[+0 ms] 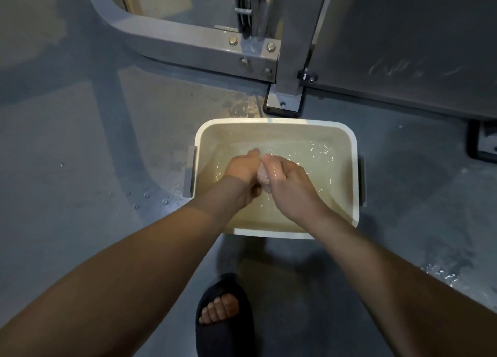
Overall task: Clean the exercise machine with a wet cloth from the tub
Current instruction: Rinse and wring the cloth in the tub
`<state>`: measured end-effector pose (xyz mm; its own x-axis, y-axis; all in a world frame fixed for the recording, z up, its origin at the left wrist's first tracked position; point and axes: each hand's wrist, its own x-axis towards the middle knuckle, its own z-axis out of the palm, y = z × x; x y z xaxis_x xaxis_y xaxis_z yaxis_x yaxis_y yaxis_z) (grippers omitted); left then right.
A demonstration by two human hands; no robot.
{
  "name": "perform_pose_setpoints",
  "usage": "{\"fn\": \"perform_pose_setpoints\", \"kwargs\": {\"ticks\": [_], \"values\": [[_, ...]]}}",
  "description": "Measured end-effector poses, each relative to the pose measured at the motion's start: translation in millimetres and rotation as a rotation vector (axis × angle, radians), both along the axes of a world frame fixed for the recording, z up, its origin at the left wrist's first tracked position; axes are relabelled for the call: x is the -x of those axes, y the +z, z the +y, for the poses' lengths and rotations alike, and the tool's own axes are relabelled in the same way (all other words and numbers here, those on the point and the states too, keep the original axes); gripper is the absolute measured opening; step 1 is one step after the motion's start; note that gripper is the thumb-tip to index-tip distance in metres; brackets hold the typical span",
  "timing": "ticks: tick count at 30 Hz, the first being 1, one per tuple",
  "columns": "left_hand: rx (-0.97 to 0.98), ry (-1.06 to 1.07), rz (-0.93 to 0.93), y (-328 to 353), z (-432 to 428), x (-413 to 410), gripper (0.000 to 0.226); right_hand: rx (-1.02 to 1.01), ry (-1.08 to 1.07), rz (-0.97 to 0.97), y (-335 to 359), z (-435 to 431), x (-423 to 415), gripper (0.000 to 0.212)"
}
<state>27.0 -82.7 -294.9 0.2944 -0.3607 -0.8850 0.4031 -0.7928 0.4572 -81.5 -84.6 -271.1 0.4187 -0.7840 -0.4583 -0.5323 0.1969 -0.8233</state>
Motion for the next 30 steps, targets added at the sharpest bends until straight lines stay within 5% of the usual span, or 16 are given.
{"fn": "perform_pose_setpoints", "kwargs": {"ticks": [6,12,20,23,26,30], "values": [[0.038,0.042,0.145,17,8,13,0.033,0.134,0.127,0.226,5,0,-2,0.036],[0.135,-0.106,0.036,25,25,-7,0.041,0.151,0.257,0.345,-4,-15,-5,0.044],[0.029,-0.052,-0.029,22,39,-26,0.032,-0.051,0.132,0.538,-13,-20,13,0.034],[0.003,-0.033,-0.033,21,42,-20,0.017,-0.193,0.024,0.517,-19,-19,8,0.044],[-0.021,0.035,-0.043,18,35,-17,0.013,-0.227,0.209,0.434,-20,-9,-4,0.023],[-0.043,0.074,0.031,12,25,-16,0.022,-0.151,0.205,0.129,0,10,-12,0.046]]}}
